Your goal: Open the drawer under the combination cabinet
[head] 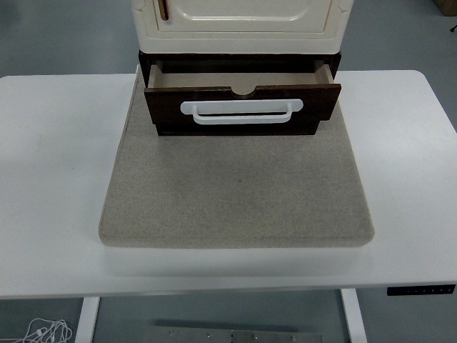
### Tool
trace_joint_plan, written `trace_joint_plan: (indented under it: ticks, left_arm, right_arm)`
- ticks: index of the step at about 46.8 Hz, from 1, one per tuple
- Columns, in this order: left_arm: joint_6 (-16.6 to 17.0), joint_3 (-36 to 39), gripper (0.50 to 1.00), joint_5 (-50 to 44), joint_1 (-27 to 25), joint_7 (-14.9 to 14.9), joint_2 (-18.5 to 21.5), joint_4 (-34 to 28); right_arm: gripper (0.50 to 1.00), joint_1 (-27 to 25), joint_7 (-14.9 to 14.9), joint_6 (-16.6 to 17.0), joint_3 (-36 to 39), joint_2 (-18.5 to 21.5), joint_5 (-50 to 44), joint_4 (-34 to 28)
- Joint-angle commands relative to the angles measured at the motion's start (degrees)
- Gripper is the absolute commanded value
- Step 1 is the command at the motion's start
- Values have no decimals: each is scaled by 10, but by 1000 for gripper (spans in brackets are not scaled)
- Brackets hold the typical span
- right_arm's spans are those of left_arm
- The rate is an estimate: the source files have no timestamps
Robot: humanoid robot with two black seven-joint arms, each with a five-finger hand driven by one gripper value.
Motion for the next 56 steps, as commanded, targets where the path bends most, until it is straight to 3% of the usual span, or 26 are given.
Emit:
trace_joint_plan:
  ticks: [1, 10, 18, 32, 43, 56]
  left_arm:
    - [19, -10, 1000, 1, -1, 0, 8, 39]
    - [56, -7, 1000, -1, 2, -10, 10, 159]
    - [62, -6, 1000, -14, 41, -7, 0, 271]
    - [63, -4, 1000, -113, 153, -16, -3, 283]
    - [63, -7, 1000, -137, 220, -35, -38, 283]
    - [63, -9, 1000, -171, 291, -80, -92, 283]
  right_arm:
    - [926, 0, 0, -1, 0, 0, 0, 0]
    - [928, 0, 0, -1, 1, 0, 0, 0]
    - [928, -1, 0, 0, -1, 0, -1, 0]
    - [926, 0, 0, 0, 0, 0, -2, 0]
    - [926, -1, 0, -1, 0, 0, -1, 0]
    - [926, -1, 0, -1, 1, 0, 4, -1]
